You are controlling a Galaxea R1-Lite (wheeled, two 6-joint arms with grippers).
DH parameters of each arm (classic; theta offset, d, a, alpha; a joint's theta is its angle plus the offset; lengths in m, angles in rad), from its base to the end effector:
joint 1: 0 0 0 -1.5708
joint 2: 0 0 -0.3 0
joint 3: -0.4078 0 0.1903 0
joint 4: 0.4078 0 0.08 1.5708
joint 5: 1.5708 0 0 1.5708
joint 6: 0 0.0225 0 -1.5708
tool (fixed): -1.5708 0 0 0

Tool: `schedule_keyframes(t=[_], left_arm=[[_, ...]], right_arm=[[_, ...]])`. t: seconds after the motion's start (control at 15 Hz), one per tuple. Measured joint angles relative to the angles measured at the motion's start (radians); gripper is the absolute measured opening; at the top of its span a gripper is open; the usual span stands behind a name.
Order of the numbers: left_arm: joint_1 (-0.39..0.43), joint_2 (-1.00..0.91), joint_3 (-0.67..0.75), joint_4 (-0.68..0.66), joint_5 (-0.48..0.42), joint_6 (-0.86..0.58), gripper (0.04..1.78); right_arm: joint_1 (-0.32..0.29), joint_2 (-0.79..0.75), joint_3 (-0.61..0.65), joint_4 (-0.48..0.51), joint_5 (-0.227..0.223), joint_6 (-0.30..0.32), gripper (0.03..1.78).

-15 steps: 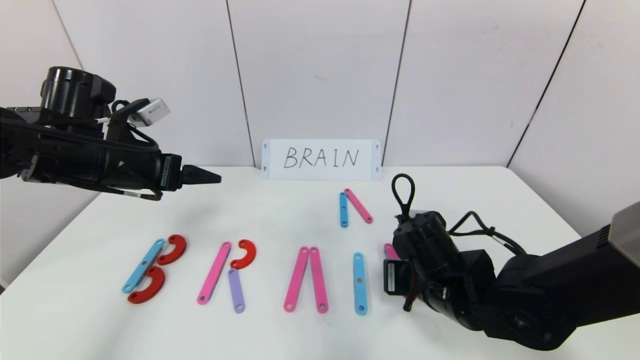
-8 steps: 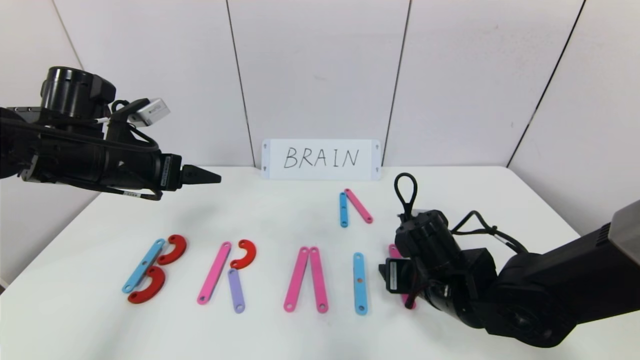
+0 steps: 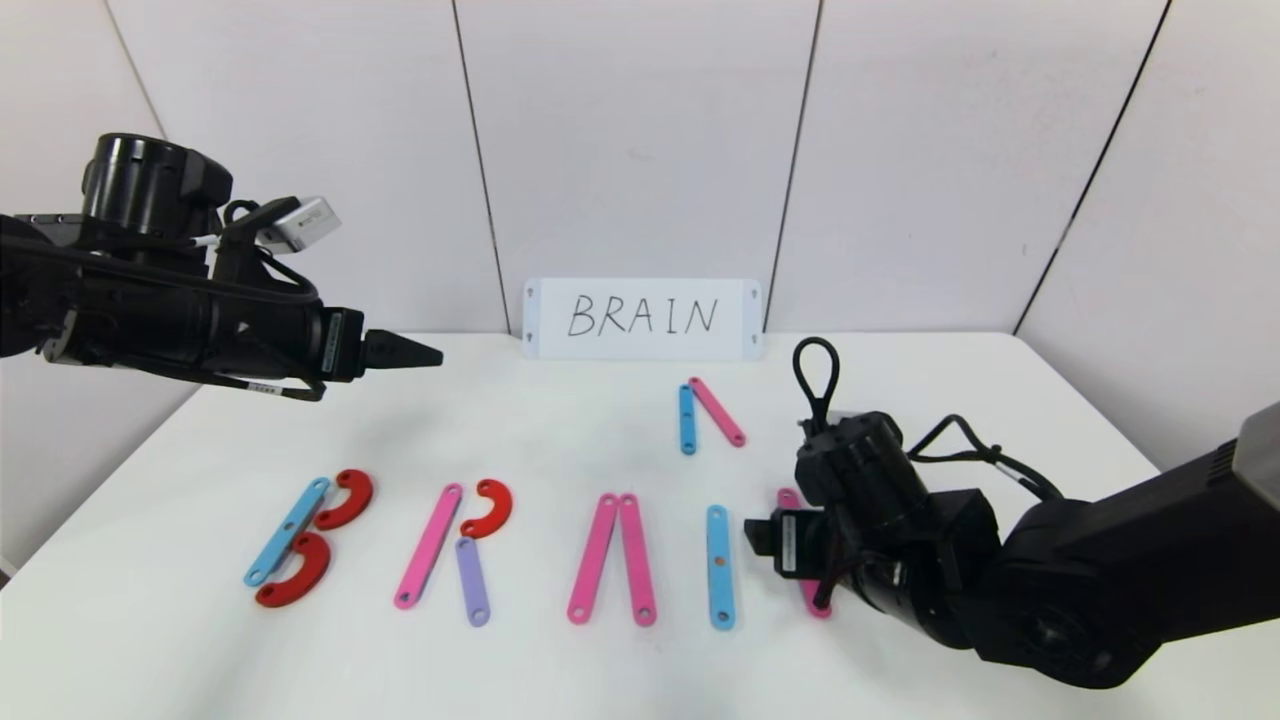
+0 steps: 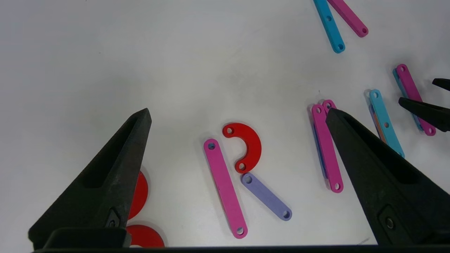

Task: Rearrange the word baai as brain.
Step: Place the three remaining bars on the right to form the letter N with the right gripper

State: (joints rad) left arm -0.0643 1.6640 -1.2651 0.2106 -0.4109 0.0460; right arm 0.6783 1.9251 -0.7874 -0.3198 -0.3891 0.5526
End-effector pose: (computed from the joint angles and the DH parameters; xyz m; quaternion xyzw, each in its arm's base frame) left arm 0.2995 -0.0283 0.2428 -0.0304 0.2903 -0.2313 0.9281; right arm 0.2505 0.1909 0.0809 0.0531 0.3654 0.0338 0.9287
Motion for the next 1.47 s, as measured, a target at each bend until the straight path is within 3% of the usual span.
schedule_keyframes(t=[0.2, 0.47, 0.73, 1.2, 1.47], left_arm=[[0.0, 0.0, 0.0, 0.0, 0.0, 0.0, 1.73], [0.0, 0.0, -0.001, -0.001, 0.0, -0.002, 1.73], [0.0, -0.001, -0.001, -0.001, 0.0, -0.002, 1.73], [0.001, -0.002, -0.002, -0.003, 0.0, -0.002, 1.73], [0.0, -0.001, -0.001, -0.003, 0.001, -0.002, 1.73]], right_arm=[[-0.004, -0.005, -0.049, 0.01, 0.003, -0.031, 1.74], [-0.013, 0.006, -0.192, 0.051, 0.022, -0.153, 1.74], [-0.019, 0.078, -0.37, 0.086, 0.043, -0.217, 1.74], [-0.022, 0.231, -0.546, 0.082, 0.114, -0.256, 1.74], [-0.03, 0.315, -0.625, 0.074, 0.133, -0.268, 1.74]])
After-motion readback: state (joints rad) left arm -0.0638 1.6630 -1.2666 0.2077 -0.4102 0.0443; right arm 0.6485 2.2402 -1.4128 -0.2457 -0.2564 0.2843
